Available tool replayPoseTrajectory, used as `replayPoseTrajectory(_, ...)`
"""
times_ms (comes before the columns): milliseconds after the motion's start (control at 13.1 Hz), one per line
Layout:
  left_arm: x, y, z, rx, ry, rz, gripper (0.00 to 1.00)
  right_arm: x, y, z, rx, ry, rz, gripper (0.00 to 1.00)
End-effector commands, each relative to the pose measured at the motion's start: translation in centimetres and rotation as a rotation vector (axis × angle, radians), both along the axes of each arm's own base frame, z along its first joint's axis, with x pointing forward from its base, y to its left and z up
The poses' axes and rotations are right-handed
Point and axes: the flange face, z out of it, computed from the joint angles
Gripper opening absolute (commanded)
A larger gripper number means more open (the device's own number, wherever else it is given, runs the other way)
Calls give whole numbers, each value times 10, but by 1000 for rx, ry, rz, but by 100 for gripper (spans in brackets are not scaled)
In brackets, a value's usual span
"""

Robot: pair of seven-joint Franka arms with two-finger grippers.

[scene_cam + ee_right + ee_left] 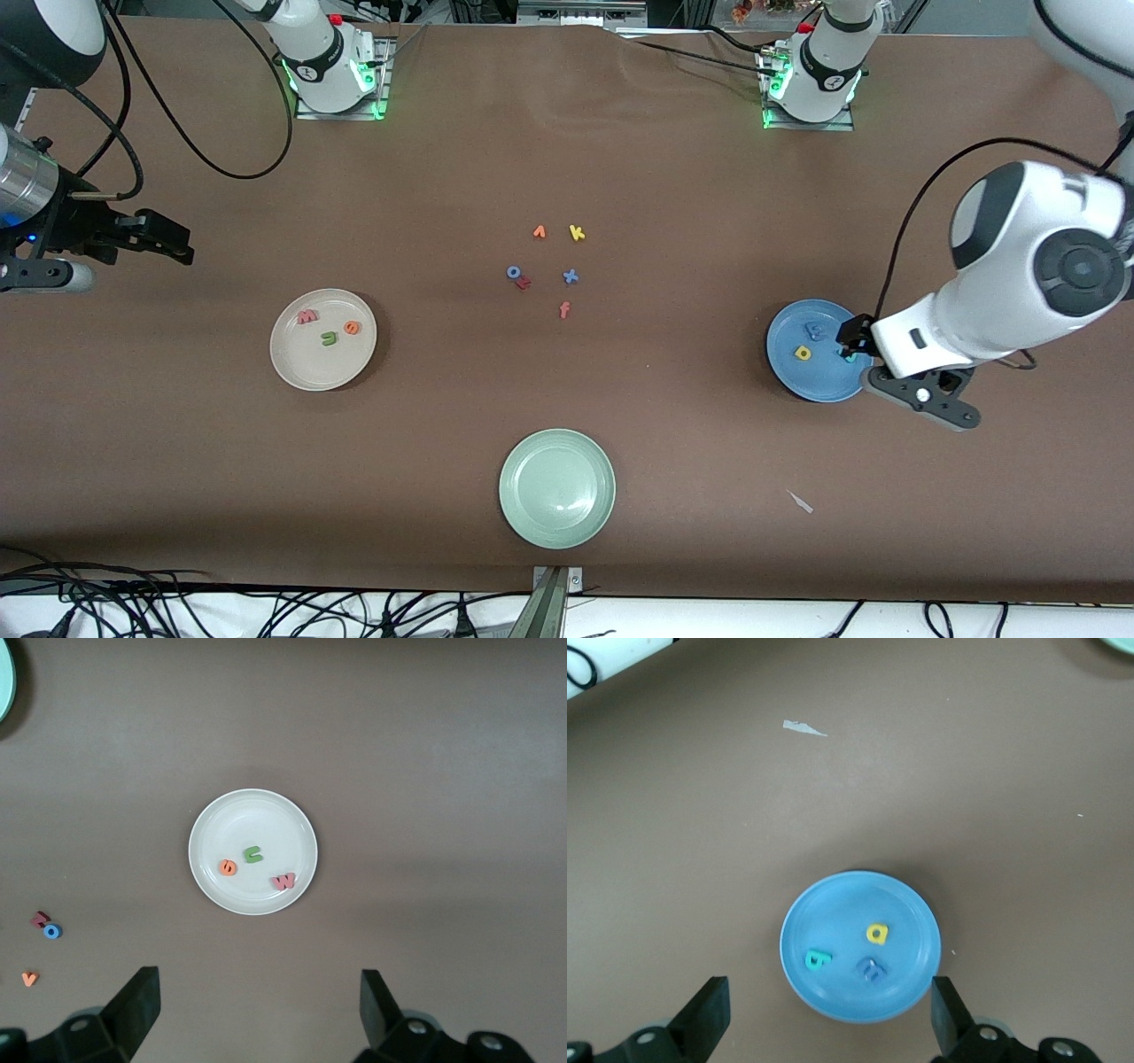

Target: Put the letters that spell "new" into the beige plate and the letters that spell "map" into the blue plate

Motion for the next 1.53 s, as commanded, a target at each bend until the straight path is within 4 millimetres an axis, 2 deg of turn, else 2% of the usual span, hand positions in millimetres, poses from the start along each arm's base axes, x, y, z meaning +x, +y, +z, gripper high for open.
replayPoseTrajectory(0, -7, -13, 45, -27, 13, -11, 100, 3, -2, 6, 6, -3, 4, 100)
replayPoseTrajectory(77, -8, -13, 52, -33, 12, -12, 100, 3, -2, 6, 6, -3, 4, 100)
replayPoseTrajectory(230, -15, -18, 54, -70, 64, -18, 100, 3, -2, 6, 6, -3, 4, 100)
replayPoseTrajectory(383, -19, -14, 81, -51, 23, 3, 100, 3, -2, 5, 6, -2, 4, 100)
replayPoseTrajectory(536, -25, -2, 98, -10, -2, 51, 100, 3, -3, 5, 5, 0, 3, 100)
replayPoseTrajectory(689, -40, 8, 115, -52, -4, 112, 100, 3, -4, 5, 7, -2, 1, 100)
replayPoseTrajectory(765, -49, 21, 123, -55, -7, 150, 100, 3, -3, 5, 7, 0, 3, 100)
replayPoseTrajectory(918, -71, 31, 129, -35, -32, 192, 100, 2, -2, 5, 7, 0, 3, 100)
replayPoseTrajectory(1071, -86, 42, 124, -25, -78, 218, 100, 3, -2, 5, 7, -2, 1, 100)
replayPoseTrajectory(1301, -109, 42, 140, -34, -162, 222, 100, 2, -2, 5, 7, 0, 1, 100)
replayPoseTrajectory(1377, -114, 52, 147, -34, -171, 231, 100, 3, -2, 5, 7, -2, 1, 100)
replayPoseTrajectory(1454, -115, 56, 145, -33, -165, 224, 100, 3, -2, 5, 7, -2, 1, 100)
